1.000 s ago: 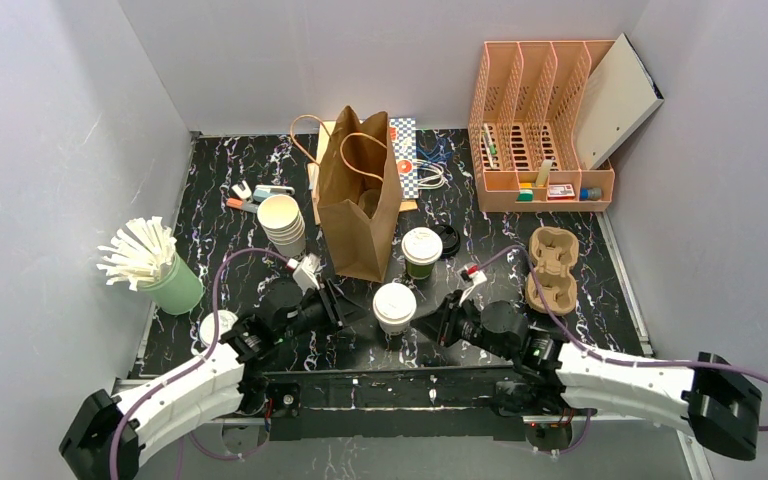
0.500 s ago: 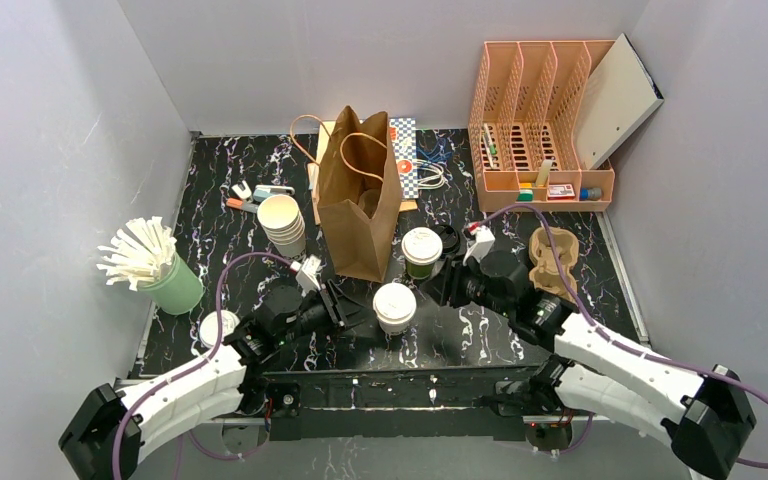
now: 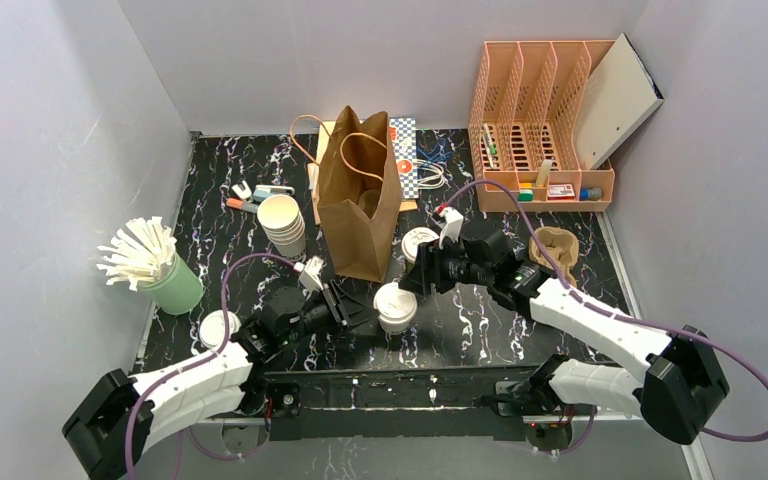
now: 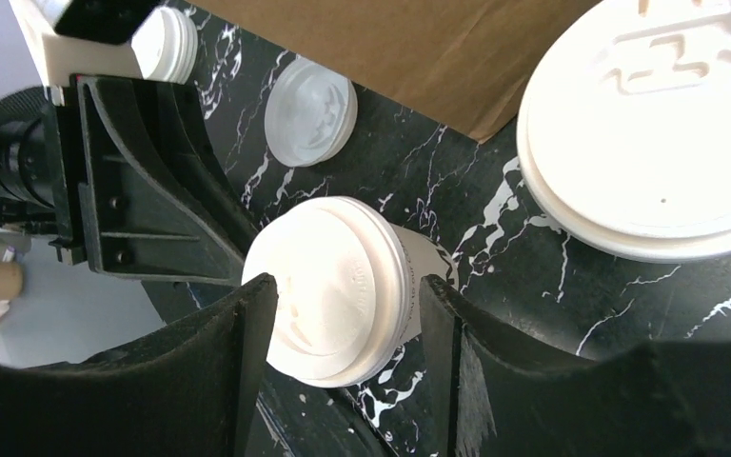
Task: Pack the takeout coffee
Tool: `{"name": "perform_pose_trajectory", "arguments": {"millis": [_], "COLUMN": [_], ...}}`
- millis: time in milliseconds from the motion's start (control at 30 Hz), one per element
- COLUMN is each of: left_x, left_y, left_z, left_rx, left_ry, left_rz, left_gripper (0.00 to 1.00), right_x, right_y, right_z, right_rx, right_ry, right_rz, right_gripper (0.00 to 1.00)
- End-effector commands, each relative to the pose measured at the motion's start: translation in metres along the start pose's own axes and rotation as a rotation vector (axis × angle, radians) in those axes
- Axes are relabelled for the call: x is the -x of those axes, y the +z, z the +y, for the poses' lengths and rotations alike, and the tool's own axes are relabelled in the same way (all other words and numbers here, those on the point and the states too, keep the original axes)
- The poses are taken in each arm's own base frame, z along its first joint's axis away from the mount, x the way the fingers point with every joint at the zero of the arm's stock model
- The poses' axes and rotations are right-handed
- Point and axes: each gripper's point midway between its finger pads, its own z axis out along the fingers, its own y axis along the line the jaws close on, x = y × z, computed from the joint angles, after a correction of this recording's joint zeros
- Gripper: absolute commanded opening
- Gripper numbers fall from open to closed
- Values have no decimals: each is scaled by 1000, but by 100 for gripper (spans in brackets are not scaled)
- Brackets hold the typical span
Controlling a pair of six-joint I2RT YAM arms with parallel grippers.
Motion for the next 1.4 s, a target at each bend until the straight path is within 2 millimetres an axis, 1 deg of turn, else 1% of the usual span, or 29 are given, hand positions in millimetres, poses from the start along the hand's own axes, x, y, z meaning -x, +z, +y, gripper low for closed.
{"name": "perform_pose_trajectory", "arguments": {"millis": [0,100,200,367,467,567,733,833,867,933,1000,1067,1133,1233,1300,1367], "left_x": [3,6,8,17,28,36,41,43,45,48,50,52,54,54,52,46], "left_y": [2,3,7,13,17,22,33,39,39,38,34,29,23,15,13,14], "left_z": [-7,-4,-3,-1,0,-5,-12,-16,-18,-20,-15,-12,-12,-15,-15,-16], "left_rx": [-33,-23,-11,17,41,46,27,19,16,19,60,92,108,109,97,65], "left_ry": [14,21,38,65,91,117,130,140,143,158,174,194,208,216,204,171], "left_rz": [-18,-33,-34,-47,-51,-40,-19,-9,-10,-18,-22,-34,-46,-56,-51,-32], "left_gripper": [22,17,15,14,14,16,18,21,22,23,24,24,24,24,23,20], "right_x": [5,-1,-7,-12,-19,-26,-32,-34,-36,-32,-26,-22,-22,-20,-16,-15], "right_y": [3,4,2,-7,-12,-15,-20,-22,-23,-25,-27,-28,-27,-28,-30,-31], "right_z": [15,18,18,16,11,4,6,3,0,-8,-16,-20,-25,-29,-29,-30], "right_rx": [80,106,109,83,49,2,11,-10,-35,-87,-137,-159,-174,-178,-169,-160], "right_ry": [-38,-31,-19,7,33,69,117,137,143,147,146,152,165,188,201,209], "right_rz": [33,62,86,96,114,135,130,134,136,116,85,76,82,71,48,39], "right_gripper": [65,66,66,66,66,65,64,64,66,69,70,67,63,49,42,37]}}
